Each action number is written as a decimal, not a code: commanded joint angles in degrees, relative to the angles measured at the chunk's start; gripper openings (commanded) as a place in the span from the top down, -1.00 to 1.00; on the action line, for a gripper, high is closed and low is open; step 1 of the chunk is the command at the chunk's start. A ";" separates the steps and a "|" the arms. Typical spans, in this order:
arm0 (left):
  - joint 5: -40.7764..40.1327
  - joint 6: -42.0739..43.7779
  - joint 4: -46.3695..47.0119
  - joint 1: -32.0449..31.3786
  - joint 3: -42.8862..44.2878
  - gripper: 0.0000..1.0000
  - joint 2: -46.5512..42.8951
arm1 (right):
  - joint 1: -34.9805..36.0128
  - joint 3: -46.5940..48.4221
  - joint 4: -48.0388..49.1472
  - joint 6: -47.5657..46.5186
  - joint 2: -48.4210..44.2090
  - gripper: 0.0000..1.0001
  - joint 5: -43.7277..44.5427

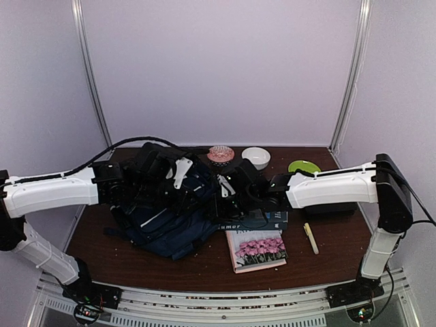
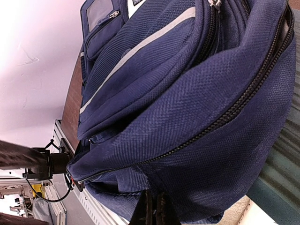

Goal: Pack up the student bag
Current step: Unzip the student bag at the center of the board.

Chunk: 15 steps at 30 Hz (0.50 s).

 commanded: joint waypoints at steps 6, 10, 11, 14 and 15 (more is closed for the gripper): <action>2.64 3.05 -4.32 -0.19 0.12 -0.01 2.03 | -0.03 0.17 1.81 -0.43 -2.33 1.00 0.74; 1.44 2.72 -4.85 -0.22 0.52 0.40 3.57 | -0.02 0.55 1.63 -0.61 -2.29 1.00 0.73; 1.29 2.60 -4.46 -0.22 0.44 0.47 3.68 | -0.03 0.59 1.63 -0.68 -2.21 1.00 0.73; 0.98 2.48 -4.81 -0.22 0.92 0.40 4.28 | 0.01 0.59 1.43 -0.70 -2.14 1.00 0.60; 0.90 2.41 -4.85 -0.22 0.88 0.34 4.45 | -0.03 0.56 1.45 -0.67 -2.14 1.00 0.56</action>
